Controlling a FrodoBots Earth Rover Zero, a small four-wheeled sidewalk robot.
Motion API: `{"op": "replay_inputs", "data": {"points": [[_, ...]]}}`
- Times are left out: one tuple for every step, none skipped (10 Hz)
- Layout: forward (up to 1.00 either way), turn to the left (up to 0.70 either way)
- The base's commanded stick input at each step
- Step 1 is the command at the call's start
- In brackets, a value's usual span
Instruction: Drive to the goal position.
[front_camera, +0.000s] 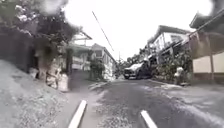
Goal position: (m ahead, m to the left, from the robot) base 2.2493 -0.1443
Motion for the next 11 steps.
{"op": "replay_inputs", "data": {"points": [[1.0,-0.32],[1.0,-0.4],[1.0,-0.4],[1.0,-0.4],[1.0,-0.39],[1.0,-0.32],[1.0,-0.26],[1.0,-0.19],[1.0,-0.12],[1.0,-0.05],[1.0,0.0]]}}
